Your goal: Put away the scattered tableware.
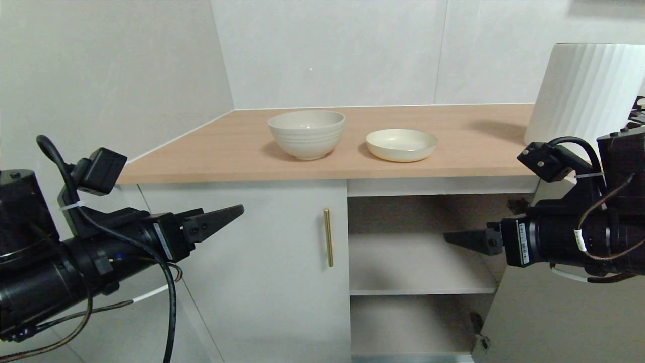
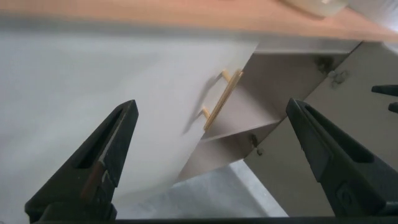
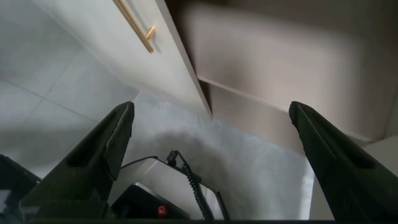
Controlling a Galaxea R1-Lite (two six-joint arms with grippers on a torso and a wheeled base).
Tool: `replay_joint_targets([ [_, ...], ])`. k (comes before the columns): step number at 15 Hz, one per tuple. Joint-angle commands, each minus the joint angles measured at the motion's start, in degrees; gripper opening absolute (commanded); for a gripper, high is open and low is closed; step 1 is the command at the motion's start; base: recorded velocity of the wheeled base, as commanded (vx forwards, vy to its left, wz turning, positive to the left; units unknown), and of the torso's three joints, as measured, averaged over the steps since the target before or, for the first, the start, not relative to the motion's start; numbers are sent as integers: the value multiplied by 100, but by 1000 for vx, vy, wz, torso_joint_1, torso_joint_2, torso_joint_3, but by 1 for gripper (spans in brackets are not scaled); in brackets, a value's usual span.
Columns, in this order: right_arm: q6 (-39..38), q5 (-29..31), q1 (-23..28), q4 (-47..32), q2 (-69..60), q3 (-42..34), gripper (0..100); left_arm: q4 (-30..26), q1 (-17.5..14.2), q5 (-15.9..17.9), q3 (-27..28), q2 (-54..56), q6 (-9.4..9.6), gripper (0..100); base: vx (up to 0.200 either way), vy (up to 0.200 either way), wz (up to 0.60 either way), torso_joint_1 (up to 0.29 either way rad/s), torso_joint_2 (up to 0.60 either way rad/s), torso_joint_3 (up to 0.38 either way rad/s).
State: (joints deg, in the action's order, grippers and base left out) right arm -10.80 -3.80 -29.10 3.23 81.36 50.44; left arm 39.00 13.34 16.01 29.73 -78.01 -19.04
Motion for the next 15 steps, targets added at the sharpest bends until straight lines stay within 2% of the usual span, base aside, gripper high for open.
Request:
replay_joint_targets([
  [1,-1,2,1,-7,20,0,100,-6,2,-1,6,-48,-3,100,0,0,0,85,-203,-276],
  [6,-1,-6,1,-7,38,-17,100,-6,2,8,-11,-101,-3,100,0,0,0,127,-451,-297],
  [15,-1,2,18,64,152,-61,100,-6,55,8,-47,-347,-3,100,0,0,0,187,-478,-296],
])
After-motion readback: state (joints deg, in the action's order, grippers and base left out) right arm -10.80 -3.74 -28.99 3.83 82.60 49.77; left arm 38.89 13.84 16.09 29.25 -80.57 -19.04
